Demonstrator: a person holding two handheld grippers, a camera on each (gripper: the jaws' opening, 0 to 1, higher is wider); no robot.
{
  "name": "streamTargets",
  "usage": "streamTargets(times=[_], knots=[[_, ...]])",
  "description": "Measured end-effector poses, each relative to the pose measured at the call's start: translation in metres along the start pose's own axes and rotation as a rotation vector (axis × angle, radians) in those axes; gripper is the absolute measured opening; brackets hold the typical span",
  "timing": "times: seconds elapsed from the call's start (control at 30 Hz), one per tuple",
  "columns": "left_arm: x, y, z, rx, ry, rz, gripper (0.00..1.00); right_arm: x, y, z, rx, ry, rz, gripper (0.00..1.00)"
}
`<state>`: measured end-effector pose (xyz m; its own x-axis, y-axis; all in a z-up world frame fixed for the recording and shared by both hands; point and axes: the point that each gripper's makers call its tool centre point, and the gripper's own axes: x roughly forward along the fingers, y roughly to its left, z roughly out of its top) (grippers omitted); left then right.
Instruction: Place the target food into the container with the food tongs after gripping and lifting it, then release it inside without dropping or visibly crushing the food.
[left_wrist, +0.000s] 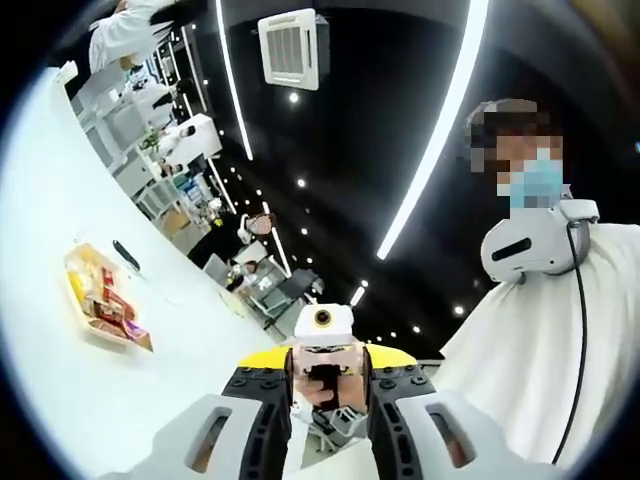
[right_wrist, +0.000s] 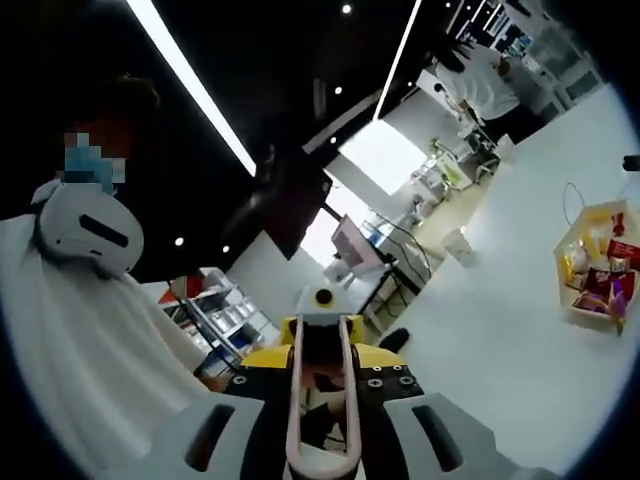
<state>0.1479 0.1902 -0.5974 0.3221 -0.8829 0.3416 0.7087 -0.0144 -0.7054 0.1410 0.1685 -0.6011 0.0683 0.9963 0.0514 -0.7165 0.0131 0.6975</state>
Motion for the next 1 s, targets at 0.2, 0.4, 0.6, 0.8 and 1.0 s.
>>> streamTargets(times=[0.2,0.4,0.6,0.8,1.0], knots=[[0.002,-0.003,-0.001,0.04,0.04,-0.009,0.29,-0.002,0.001,0.001,-0.034,0.007,0.012,0.22],[0.009,-0.007,-0.004,0.031,0.06,-0.024,0.3,-0.005,0.003,0.002,-0.033,0.007,0.028,0.22],[0.013,-0.013,-0.014,0.044,0.133,-0.046,0.27,-0.004,0.006,-0.005,-0.027,0.037,0.053,0.21],[0.009,0.0,-0.023,0.143,0.215,-0.006,0.18,-0.005,-0.005,-0.015,0.003,0.084,0.02,0.2],[0.008,0.004,-0.023,0.197,0.244,-0.003,0.18,-0.009,-0.014,-0.022,0.011,0.106,0.01,0.22]])
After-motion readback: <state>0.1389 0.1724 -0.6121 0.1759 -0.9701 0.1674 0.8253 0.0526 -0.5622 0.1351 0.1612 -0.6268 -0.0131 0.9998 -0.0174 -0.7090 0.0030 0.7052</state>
